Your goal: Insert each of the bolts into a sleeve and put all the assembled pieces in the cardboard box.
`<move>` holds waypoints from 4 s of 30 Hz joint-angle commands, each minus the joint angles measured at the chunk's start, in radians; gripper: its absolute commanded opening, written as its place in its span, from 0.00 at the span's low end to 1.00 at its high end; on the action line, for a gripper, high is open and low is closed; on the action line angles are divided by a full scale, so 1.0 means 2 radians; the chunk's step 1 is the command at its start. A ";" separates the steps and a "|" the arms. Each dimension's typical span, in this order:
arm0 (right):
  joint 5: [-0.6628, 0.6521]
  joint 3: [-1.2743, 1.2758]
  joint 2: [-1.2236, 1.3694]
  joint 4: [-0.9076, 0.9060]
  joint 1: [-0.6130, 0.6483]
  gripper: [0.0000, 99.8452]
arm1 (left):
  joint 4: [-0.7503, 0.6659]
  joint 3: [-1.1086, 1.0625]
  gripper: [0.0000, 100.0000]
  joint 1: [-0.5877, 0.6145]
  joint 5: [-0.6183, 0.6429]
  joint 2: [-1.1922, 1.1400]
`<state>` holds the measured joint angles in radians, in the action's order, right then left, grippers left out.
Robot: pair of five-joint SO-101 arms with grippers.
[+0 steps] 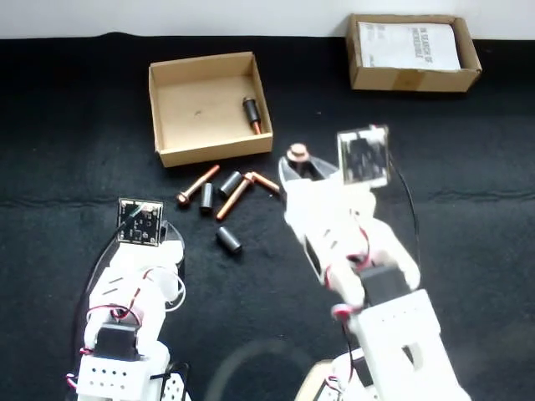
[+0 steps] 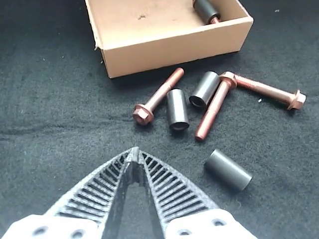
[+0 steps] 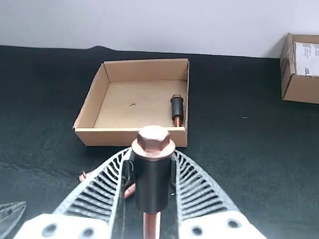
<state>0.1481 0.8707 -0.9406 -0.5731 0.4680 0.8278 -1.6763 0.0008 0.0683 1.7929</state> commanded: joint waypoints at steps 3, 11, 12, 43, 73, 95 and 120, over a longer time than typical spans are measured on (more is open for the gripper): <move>-0.001 -0.132 0.129 -0.001 -0.003 0.01 | 0.059 -0.010 0.01 0.005 0.002 0.008; -0.001 -0.285 0.294 -0.002 0.012 0.01 | 0.086 -0.010 0.01 0.006 0.002 0.008; -0.001 -0.304 0.314 -0.002 0.012 0.01 | 0.086 -0.010 0.01 0.006 0.002 0.008; -0.057 -1.106 1.017 -0.196 0.054 0.01 | 0.082 -0.010 0.01 0.066 -0.002 0.010; -0.103 -1.131 1.119 -0.117 0.061 0.10 | 0.082 -0.010 0.01 0.066 -0.002 0.012; -0.101 -1.322 1.044 -0.488 0.098 0.30 | 0.081 -0.010 0.01 0.065 -0.002 0.011; -0.071 -0.711 0.664 -0.593 0.148 0.30 | 0.079 -0.010 0.01 0.065 -0.002 0.010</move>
<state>-0.0023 -0.7986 0.5171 -1.7530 0.7518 0.9981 -1.6763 0.1189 0.0683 1.8006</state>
